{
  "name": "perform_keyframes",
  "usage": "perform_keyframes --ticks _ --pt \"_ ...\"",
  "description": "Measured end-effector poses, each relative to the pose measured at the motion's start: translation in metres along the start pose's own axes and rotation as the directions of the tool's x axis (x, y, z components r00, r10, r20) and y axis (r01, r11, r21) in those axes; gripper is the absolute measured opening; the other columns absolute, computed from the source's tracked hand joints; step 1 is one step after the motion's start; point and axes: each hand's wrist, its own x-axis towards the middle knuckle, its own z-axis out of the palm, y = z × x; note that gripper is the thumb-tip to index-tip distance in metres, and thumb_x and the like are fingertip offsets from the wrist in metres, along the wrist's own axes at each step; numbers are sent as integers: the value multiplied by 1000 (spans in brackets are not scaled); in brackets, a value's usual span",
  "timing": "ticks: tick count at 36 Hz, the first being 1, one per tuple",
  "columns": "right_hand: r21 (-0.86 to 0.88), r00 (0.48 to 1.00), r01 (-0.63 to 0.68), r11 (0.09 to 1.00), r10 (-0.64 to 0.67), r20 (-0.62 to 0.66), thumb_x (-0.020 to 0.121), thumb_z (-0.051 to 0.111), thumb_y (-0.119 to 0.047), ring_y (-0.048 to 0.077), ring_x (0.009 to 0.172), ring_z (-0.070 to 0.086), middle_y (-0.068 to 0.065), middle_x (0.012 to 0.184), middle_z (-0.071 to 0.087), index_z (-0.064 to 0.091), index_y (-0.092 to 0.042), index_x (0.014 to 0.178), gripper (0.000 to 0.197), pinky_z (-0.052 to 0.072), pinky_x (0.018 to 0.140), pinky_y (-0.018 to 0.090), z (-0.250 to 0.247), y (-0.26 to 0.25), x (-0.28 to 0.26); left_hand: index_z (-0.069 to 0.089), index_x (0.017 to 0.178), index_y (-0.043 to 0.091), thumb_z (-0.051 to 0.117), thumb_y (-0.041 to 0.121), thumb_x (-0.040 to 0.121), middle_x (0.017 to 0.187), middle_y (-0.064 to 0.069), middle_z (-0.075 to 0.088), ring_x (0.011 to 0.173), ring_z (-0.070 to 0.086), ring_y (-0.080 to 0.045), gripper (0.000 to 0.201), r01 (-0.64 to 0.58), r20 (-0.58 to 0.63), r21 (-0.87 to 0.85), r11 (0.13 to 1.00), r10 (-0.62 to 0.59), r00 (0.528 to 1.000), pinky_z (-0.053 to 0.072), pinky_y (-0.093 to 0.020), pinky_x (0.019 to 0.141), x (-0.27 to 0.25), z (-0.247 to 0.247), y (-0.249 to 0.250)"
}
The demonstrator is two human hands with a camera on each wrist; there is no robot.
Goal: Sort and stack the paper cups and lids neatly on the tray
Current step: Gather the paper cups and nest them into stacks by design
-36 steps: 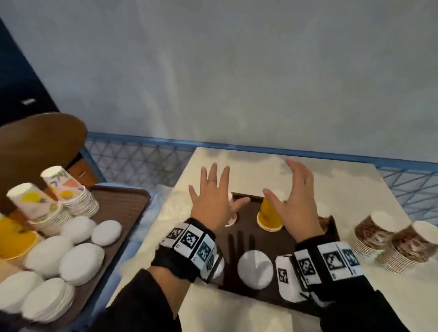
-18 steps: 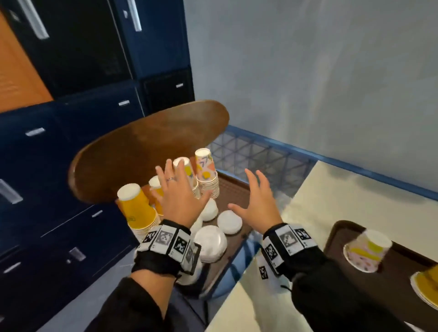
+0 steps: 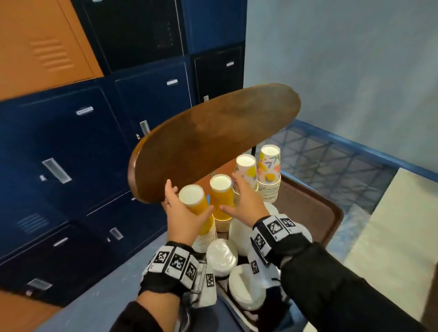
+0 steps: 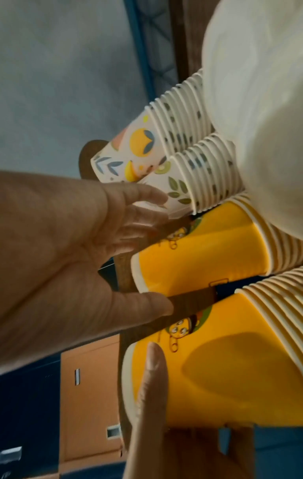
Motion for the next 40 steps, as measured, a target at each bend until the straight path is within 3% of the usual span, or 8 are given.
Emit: perform_keyframes --ticks 7,12,18,25,30,32,36,40 --pt "54 994 -76 996 72 83 66 81 -22 23 127 46 7 136 49 35 -14 136 84 39 105 37 23 12 17 41 130 20 86 15 61 115 6 52 108 50 -12 82 116 183 -72 991 -102 978 40 -28 88 8 6 -38" --pt "-5 973 -154 988 153 173 66 82 -24 23 124 49 7 135 51 33 -13 135 85 39 99 32 31 25 27 42 130 20 89 17 55 118 1 57 117 52 -21 89 261 241 -62 963 -240 941 43 -41 101 12 14 -67" --pt "-2 960 -205 979 202 193 63 84 -24 23 124 48 7 134 50 31 -13 134 90 40 99 33 37 36 37 38 136 19 90 16 54 126 -3 57 115 53 -21 97 348 308 -123 930 -297 904 45 -37 99 16 20 -85" --pt "60 937 -246 967 222 271 30 82 -53 21 129 44 1 138 46 22 -22 140 129 38 107 48 47 56 52 43 120 22 88 4 54 108 4 59 110 57 -19 82 277 392 -112 954 -214 895 44 -31 90 15 13 -99" --pt "89 933 -226 970 189 307 43 88 -39 19 127 47 -1 137 50 25 -24 141 117 38 108 47 47 58 50 44 110 28 88 6 55 104 5 59 101 55 -15 74 245 373 -108 963 -189 908 41 -28 87 15 14 -94" --pt "109 928 -237 965 192 318 35 85 -48 20 128 46 0 138 49 22 -25 142 126 38 108 48 48 61 52 43 110 31 90 13 53 104 6 59 100 55 -13 76 228 363 -103 968 -177 915 41 -28 88 15 14 -90" --pt "121 924 -257 959 206 323 25 81 -59 21 128 46 0 138 48 21 -27 142 135 39 107 49 51 70 57 44 117 33 81 49 32 118 1 63 111 59 -19 95 179 330 -59 982 -150 932 47 -40 99 13 15 -86" --pt "177 932 -249 952 186 312 21 80 -69 20 126 48 -4 137 50 19 -38 139 137 41 105 50 56 90 61 45 126 27 78 50 34 123 2 61 114 57 -17 101 134 328 -79 988 -101 939 47 -41 101 13 16 -81"
